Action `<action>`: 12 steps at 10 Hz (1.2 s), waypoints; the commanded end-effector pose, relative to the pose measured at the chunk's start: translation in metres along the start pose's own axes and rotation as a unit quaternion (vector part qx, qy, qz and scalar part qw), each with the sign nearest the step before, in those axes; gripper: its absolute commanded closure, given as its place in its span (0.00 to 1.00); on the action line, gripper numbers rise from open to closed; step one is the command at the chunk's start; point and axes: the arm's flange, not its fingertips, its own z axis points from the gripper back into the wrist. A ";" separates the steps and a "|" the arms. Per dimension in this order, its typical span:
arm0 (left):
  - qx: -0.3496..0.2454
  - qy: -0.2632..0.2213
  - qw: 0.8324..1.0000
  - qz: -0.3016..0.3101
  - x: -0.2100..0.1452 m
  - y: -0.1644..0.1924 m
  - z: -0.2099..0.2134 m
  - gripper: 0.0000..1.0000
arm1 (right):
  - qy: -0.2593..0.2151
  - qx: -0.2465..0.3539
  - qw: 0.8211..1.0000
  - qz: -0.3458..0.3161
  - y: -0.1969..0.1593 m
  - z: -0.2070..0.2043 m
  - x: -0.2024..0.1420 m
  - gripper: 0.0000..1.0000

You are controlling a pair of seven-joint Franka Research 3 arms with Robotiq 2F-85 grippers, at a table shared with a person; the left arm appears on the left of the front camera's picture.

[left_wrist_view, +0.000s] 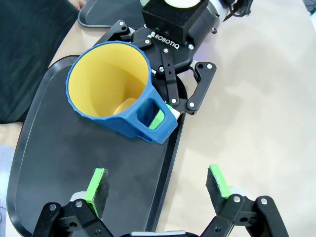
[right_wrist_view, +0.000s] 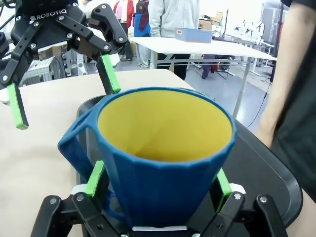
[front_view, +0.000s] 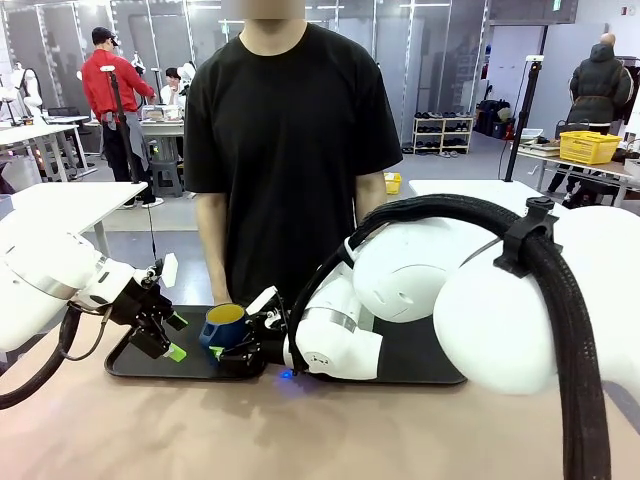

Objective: Sort and store the cups by type.
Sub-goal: Pick up the Handle plastic cup and place it into the empty Flat Tray.

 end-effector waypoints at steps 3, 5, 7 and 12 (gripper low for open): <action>0.002 -0.001 1.000 -0.004 0.001 0.001 0.001 0.00 | 0.006 -0.018 1.000 0.004 0.011 0.010 0.006 0.00; 0.002 -0.001 1.000 -0.004 0.001 0.001 0.001 0.00 | 0.004 -0.022 1.000 0.006 0.015 0.016 0.006 0.00; 0.002 -0.001 1.000 -0.004 0.001 0.001 0.001 0.00 | 0.010 -0.028 1.000 0.006 0.019 0.023 0.007 0.00; 0.002 -0.001 1.000 -0.004 0.001 0.001 0.001 0.00 | 0.029 -0.035 0.999 -0.002 0.029 0.040 0.010 0.00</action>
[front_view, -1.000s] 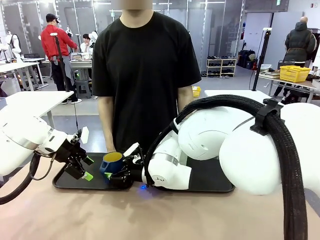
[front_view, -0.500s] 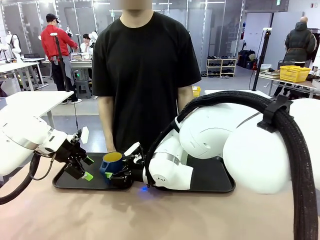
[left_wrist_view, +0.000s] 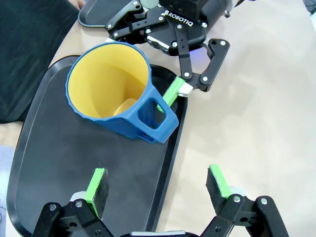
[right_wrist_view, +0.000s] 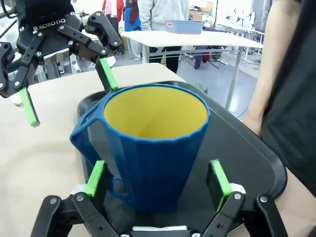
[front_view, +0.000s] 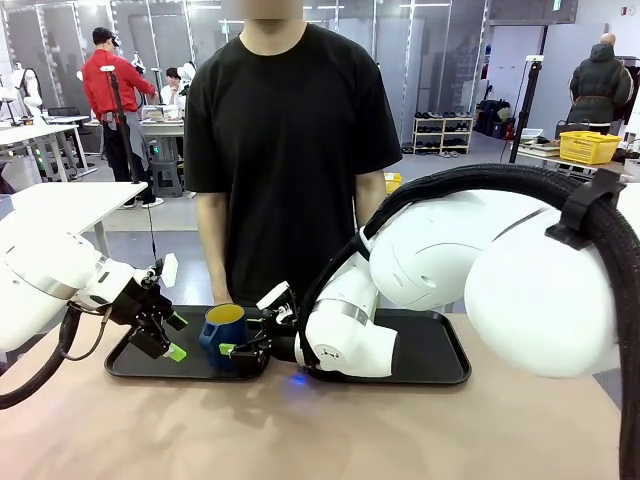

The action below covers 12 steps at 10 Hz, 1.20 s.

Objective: Sort and store the cups by type.
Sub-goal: Pick up the Handle plastic cup and place it into the empty Flat Tray.

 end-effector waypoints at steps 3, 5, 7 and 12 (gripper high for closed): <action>0.002 -0.001 1.000 -0.004 0.001 0.001 0.001 0.00 | 0.018 -0.021 1.000 0.007 0.031 0.023 -0.006 0.00; 0.002 -0.001 1.000 -0.004 0.001 0.001 0.001 0.00 | 0.041 -0.026 0.999 0.006 0.040 0.037 -0.003 0.00; 0.002 -0.001 1.000 -0.004 0.001 0.001 0.001 0.00 | 0.069 -0.020 0.997 0.007 0.048 0.047 0.003 0.00; 0.002 -0.001 1.000 -0.004 0.001 0.001 0.001 0.00 | 0.146 -0.040 0.988 0.011 0.060 0.068 0.022 0.00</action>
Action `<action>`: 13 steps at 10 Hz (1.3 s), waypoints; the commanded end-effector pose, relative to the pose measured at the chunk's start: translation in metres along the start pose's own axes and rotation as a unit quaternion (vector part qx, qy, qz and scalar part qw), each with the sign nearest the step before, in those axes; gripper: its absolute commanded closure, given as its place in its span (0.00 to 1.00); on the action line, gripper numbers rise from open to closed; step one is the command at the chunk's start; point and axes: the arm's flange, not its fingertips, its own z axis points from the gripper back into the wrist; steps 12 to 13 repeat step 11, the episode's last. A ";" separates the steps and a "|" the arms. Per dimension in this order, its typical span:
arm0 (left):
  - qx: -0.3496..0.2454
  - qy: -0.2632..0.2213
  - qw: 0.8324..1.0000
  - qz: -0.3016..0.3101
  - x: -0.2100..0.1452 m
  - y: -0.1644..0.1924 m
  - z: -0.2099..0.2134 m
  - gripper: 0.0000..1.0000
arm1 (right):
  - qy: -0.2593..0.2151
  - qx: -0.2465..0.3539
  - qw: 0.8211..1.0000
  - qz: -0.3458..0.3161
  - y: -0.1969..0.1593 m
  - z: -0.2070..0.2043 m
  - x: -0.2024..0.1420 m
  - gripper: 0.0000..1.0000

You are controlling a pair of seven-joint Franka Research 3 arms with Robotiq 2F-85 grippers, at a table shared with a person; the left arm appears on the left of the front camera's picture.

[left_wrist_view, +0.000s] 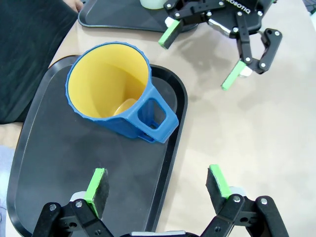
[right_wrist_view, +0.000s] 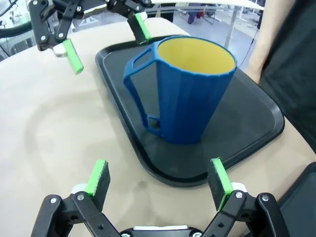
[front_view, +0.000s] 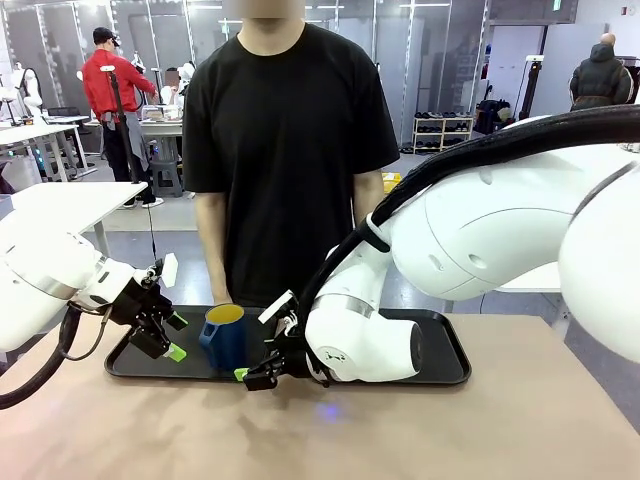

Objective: Sort and store the cups by type.
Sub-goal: Pick up the Handle plastic cup and place it into the empty Flat Tray.

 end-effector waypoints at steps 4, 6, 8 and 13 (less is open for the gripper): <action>0.002 -0.001 1.000 -0.004 0.001 0.001 0.001 0.00 | 0.000 0.000 1.000 0.000 0.000 0.000 0.000 0.00; 0.002 -0.001 1.000 -0.004 0.001 0.001 0.001 0.00 | 0.000 0.000 1.000 0.000 0.000 0.000 0.000 0.00; 0.002 -0.001 1.000 -0.004 0.001 0.001 0.001 0.00 | 0.000 0.000 1.000 0.000 0.000 0.000 0.000 0.00; 0.002 -0.001 1.000 -0.004 0.001 0.001 0.001 0.00 | 0.000 0.000 1.000 0.000 0.000 0.000 0.000 0.00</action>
